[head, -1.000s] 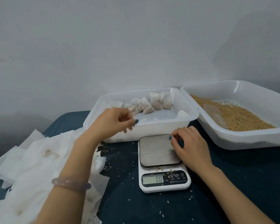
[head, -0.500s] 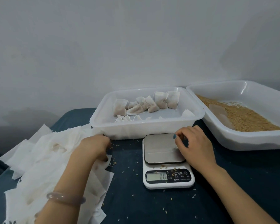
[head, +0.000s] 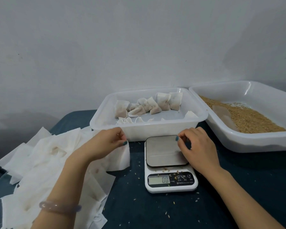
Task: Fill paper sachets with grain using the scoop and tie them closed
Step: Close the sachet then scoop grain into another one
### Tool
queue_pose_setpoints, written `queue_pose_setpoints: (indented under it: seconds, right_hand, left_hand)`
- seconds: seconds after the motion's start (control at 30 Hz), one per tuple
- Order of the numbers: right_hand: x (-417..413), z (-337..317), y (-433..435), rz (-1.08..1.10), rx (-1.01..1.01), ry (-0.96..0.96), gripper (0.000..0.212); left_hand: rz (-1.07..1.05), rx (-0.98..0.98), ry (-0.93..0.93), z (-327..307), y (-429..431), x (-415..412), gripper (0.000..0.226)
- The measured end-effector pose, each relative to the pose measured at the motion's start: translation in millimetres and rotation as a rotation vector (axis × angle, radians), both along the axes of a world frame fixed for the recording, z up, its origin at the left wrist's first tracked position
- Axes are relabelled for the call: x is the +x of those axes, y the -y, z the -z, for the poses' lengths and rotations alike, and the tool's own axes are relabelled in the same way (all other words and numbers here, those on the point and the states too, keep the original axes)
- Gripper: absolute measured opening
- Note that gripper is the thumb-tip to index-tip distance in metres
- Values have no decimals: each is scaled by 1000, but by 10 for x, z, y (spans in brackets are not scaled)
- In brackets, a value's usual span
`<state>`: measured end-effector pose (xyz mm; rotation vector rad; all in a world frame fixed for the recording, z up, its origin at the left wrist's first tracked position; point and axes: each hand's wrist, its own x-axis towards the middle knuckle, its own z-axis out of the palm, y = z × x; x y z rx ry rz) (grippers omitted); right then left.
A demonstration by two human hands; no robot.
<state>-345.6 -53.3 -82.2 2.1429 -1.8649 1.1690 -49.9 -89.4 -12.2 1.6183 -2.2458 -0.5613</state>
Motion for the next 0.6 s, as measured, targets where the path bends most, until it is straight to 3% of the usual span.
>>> queue_pose_setpoints:
  seconds: [0.23, 0.4, 0.6]
  right_hand:
    - [10, -6, -5, -5, 22, 43, 4]
    - [29, -11, 22, -137, 56, 305, 7]
    - [101, -45, -25, -403, 97, 525, 42]
  left_hand:
    - [-88, -141, -201, 30, -43, -272, 19]
    - [-196, -178, -458, 134, -47, -581, 23]
    - [-62, -197, -778, 230, -131, -898, 42]
